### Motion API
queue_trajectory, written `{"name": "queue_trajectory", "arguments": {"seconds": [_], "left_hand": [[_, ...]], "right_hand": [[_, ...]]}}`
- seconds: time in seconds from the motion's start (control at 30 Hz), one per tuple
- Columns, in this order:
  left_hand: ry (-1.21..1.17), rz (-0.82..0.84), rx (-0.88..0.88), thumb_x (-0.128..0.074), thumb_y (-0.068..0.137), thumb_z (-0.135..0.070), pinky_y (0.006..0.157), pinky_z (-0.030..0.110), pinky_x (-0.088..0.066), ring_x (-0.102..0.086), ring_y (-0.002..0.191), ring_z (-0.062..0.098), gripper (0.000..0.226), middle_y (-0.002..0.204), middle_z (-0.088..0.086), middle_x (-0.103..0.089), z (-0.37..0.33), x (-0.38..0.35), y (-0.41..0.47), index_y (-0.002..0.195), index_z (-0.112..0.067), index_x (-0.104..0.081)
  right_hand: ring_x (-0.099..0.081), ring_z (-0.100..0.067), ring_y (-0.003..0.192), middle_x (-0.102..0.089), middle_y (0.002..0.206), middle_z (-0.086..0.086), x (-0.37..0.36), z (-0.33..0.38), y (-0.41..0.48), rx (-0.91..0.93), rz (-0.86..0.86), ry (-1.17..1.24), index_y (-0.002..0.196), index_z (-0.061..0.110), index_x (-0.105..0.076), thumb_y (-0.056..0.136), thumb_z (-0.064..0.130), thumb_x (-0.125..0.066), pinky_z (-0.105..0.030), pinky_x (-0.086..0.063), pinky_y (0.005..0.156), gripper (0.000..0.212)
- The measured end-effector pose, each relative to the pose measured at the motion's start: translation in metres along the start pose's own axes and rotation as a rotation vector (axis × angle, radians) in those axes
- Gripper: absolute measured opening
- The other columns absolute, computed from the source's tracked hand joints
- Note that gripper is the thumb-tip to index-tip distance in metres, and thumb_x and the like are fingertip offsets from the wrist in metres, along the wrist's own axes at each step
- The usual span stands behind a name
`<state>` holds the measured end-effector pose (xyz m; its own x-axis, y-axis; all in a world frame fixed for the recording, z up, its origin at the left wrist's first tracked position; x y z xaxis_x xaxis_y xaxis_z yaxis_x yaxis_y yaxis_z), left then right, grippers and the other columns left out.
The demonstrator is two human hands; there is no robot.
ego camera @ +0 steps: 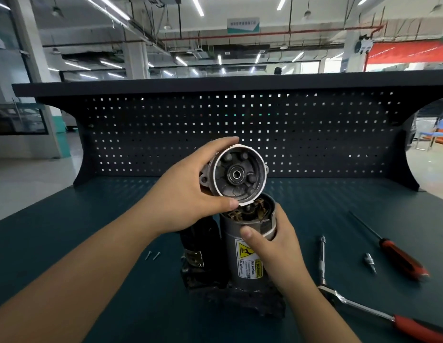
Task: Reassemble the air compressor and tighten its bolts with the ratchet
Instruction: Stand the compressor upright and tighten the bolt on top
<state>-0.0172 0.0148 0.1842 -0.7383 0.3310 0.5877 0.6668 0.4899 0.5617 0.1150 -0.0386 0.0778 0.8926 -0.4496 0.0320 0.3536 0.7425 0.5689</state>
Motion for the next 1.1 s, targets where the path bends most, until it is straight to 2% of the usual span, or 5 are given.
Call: {"name": "queue_trajectory", "arguments": {"seconds": [0.2,0.47,0.77,0.9,1.1], "left_hand": [[0.218,-0.049,-0.087,-0.081,0.068,-0.023,0.084,0.001,-0.038,-0.048,0.107,-0.012,0.084,0.117,-0.029,-0.050,-0.013,-0.003,-0.002,0.131,-0.053,-0.033],[0.961,0.069,-0.228,-0.068,0.081,-0.031,0.063,0.016,-0.034,-0.037,0.080,0.006,0.086,0.091,-0.012,-0.026,-0.037,-0.026,0.002,0.139,-0.043,-0.007],[0.554,0.871,-0.011,-0.082,0.059,-0.048,0.075,0.012,-0.039,-0.047,0.089,-0.010,0.079,0.088,-0.041,-0.043,-0.022,-0.043,0.051,0.124,-0.063,-0.040],[0.538,0.950,0.009,-0.083,0.044,-0.060,0.092,0.018,-0.035,-0.034,0.125,-0.003,0.078,0.131,-0.033,-0.033,-0.018,-0.053,0.062,0.112,-0.069,-0.045],[0.608,0.712,0.076,-0.067,0.066,-0.067,0.074,0.021,-0.050,-0.061,0.088,0.002,0.053,0.100,-0.018,-0.062,-0.018,-0.048,0.072,0.110,-0.039,-0.056]], "right_hand": [[-0.061,0.011,0.094,-0.066,0.102,0.029,-0.002,-0.002,0.002,-0.018,0.000,-0.009,0.111,0.038,-0.054,0.060,0.059,-0.070,-0.001,-0.043,0.070,0.057],[-0.063,0.005,0.095,-0.068,0.103,0.022,-0.003,-0.002,0.005,-0.021,0.000,-0.010,0.113,0.032,-0.056,0.060,0.060,-0.070,-0.004,-0.045,0.072,0.062],[-0.063,0.009,0.092,-0.067,0.099,0.028,0.000,-0.004,0.002,-0.033,0.006,0.032,0.109,0.033,-0.055,0.058,0.053,-0.071,-0.003,-0.045,0.068,0.057],[-0.063,0.009,0.093,-0.068,0.100,0.028,0.001,-0.004,0.002,-0.032,0.004,0.057,0.109,0.031,-0.056,0.057,0.051,-0.072,-0.003,-0.045,0.068,0.058],[-0.062,0.008,0.097,-0.067,0.103,0.027,0.002,-0.003,0.002,-0.024,0.004,0.024,0.112,0.035,-0.055,0.058,0.058,-0.072,-0.003,-0.045,0.071,0.061]]}}
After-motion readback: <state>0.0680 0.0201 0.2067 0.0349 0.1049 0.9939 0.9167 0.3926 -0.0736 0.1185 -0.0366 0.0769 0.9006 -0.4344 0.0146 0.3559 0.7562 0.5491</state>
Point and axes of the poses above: each hand's wrist, its own y-axis towards the middle knuckle, its own x-axis out of the back of the hand, z = x × y, the point moved 7 cm from there along y, towards the middle knuckle
